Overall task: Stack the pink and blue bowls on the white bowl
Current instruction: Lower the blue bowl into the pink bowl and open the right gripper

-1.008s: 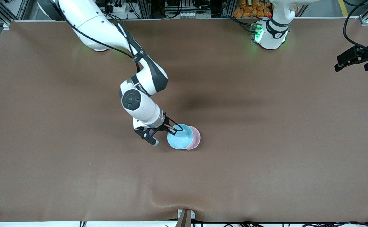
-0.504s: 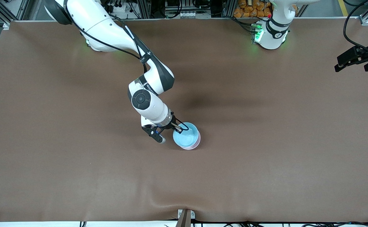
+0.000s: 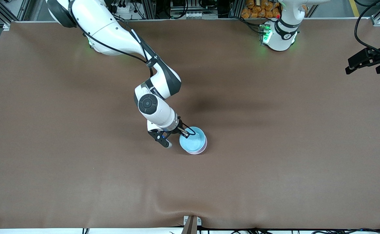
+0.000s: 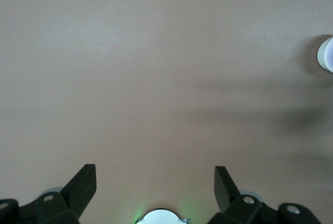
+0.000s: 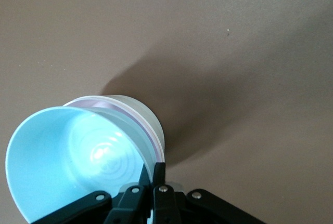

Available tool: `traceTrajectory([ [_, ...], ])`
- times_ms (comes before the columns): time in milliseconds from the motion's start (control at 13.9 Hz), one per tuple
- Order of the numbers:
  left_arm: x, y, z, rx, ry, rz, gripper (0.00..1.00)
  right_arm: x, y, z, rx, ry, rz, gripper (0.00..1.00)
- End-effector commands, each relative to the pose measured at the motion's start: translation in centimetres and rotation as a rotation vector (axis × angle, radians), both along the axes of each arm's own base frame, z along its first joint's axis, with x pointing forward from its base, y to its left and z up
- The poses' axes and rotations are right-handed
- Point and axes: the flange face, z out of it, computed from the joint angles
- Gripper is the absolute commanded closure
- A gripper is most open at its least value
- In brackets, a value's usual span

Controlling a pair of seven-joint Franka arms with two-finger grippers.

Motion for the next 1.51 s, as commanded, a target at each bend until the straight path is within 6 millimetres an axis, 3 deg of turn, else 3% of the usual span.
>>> traceTrajectory([
  [0, -0.1, 0.3, 0.1, 0.016, -0.008, -0.013, 0.0, 0.4, 0.7, 0.1, 0.0, -0.02, -0.014, 1.0],
  [288, -0.1, 0.8, 0.1, 0.016, -0.008, -0.009, 0.0, 0.5, 0.8, -0.5, 0.003, -0.027, -0.016, 1.0],
  [360, -0.1, 0.8, 0.1, 0.013, -0.006, -0.009, 0.0, 0.4, 0.7, -0.5, 0.002, -0.026, -0.014, 0.83],
  [432, -0.1, 0.7, 0.1, 0.013, -0.006, -0.011, 0.0, 0.5, 0.6, -0.6, 0.001, -0.025, -0.014, 0.28],
  [504, -0.1, 0.7, 0.1, 0.011, -0.006, -0.011, 0.0, 0.5, 0.7, -0.4, 0.004, -0.027, -0.017, 0.0],
  [864, -0.1, 0.5, 0.2, 0.008, -0.008, -0.014, 0.0, 1.2, 0.3, 0.6, 0.013, -0.033, -0.026, 0.0],
  [1080, 0.0, 0.0, 0.1, 0.01, -0.006, -0.014, 0.0, 2.5, -1.2, 2.7, 0.022, -0.055, -0.043, 0.0],
  [1152, 0.0, 0.1, 0.1, 0.01, -0.006, -0.014, 0.0, 3.7, -2.9, 3.7, 0.023, -0.072, -0.055, 0.0],
  [1296, 0.0, 0.1, 0.1, 0.01, -0.008, -0.015, 0.0, 5.2, -5.9, 7.6, 0.021, -0.103, -0.018, 0.0],
  [1440, 0.0, 0.2, 0.1, 0.016, -0.006, -0.019, 0.0, 6.3, -10.5, 10.8, -0.016, -0.086, 0.083, 0.0],
])
